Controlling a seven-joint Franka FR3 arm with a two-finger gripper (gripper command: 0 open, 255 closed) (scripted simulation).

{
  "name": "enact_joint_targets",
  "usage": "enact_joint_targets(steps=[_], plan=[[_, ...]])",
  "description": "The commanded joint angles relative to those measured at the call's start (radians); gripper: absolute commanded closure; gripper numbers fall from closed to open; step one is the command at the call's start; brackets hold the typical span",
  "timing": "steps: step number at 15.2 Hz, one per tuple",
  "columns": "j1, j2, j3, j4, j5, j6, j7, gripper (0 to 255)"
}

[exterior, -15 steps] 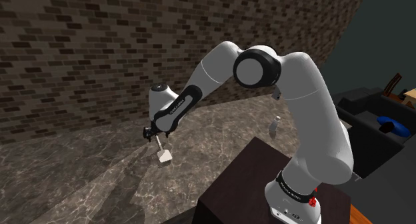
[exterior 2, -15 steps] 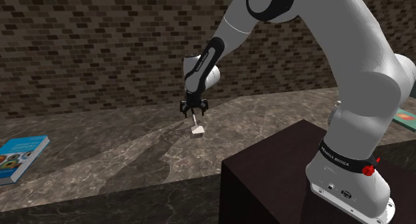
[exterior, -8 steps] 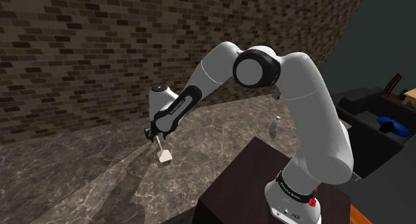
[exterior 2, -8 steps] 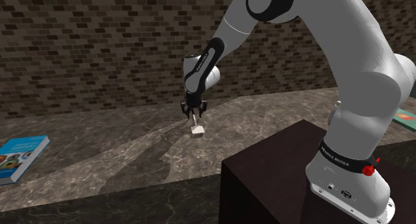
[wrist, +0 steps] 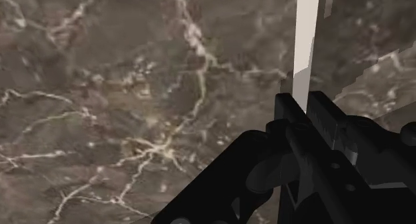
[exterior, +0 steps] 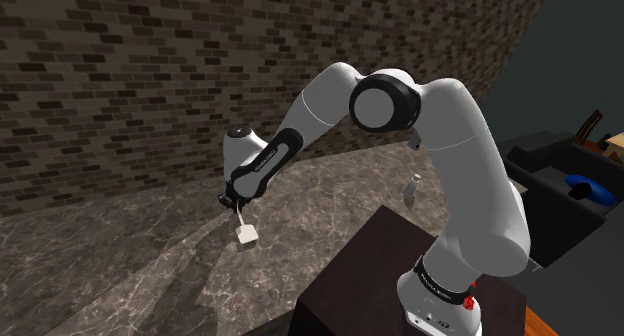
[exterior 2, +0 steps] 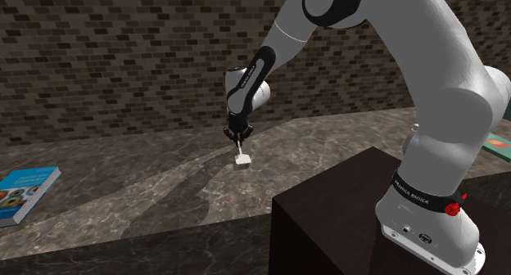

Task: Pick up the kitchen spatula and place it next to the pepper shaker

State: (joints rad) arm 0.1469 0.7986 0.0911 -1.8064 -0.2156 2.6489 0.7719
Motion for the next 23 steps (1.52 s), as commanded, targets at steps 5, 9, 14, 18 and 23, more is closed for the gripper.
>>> enact_joint_targets(steps=[5, 9, 14, 18, 23], plan=[[-0.006, -0.047, 0.008, -0.019, 0.006, -0.028, -0.005, 255], [-0.012, -0.094, 0.016, -0.035, 0.013, -0.058, -0.011, 255], [-0.019, -0.149, 0.026, -0.051, 0.022, -0.099, -0.019, 255], [-0.025, -0.191, 0.034, -0.059, 0.031, -0.133, -0.026, 255], [-0.031, -0.242, 0.043, -0.064, 0.042, -0.178, -0.035, 255]])
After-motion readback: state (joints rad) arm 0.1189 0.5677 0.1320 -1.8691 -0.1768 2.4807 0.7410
